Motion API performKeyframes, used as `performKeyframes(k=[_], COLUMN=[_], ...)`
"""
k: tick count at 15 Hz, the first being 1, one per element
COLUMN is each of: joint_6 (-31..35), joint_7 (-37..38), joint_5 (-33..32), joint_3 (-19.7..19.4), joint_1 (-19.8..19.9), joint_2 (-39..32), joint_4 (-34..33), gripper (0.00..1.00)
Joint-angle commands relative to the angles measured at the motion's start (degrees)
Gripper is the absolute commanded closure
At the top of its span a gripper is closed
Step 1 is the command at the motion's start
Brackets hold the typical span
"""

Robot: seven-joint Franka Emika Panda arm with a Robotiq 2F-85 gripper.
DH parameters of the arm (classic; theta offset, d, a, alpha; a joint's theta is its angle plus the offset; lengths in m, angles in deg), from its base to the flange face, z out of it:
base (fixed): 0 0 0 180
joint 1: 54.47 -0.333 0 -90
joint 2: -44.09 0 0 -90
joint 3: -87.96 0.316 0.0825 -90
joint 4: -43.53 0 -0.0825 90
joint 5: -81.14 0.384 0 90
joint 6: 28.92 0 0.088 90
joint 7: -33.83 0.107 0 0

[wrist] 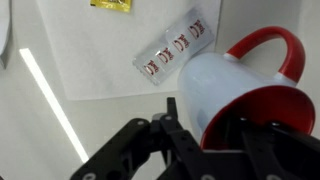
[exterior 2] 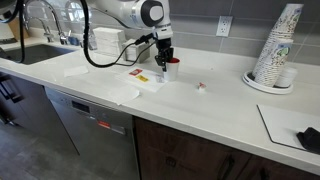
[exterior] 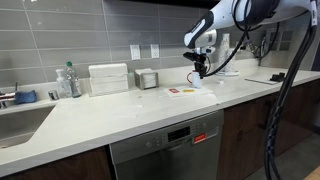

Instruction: Move the cup to the left

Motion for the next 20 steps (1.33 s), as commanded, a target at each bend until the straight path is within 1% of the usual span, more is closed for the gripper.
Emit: performKeyframes(k=[1, 2, 3, 4, 7, 10, 12, 15, 18, 20], joint_6=[-3.41, -3.97, -4.25, -4.62, -4.07, -1.10, 0.12, 2.39, 4.44, 4.47], joint_7=[1.49, 1.69, 1.95, 2.18, 2.57, 3.04, 1.50, -3.50, -8.65, -12.83], joint_5=[0.78, 0.79, 0.70, 0.72, 0.65, -0.08, 0.01, -0.36, -1.51, -1.99], joint_3=[-0.40, -0.39, -0.43, -0.41, -0.58, -1.20, -0.94, 0.33, 1.33, 2.41], joint_1=[0.43, 0.49, 0.50, 0.57, 0.62, 0.14, 0.03, -1.05, -3.17, -4.46], joint_2=[-2.65, -2.74, -2.77, -2.75, -1.57, 1.72, 4.18, 9.54, 15.65, 20.01], joint_4=[-4.71, -5.14, -5.49, -5.81, -5.02, -1.87, -0.03, 4.67, 11.35, 16.41], gripper=[0.88, 0.96, 0.99, 1.00, 0.98, 0.98, 0.98, 0.98, 0.98, 0.98])
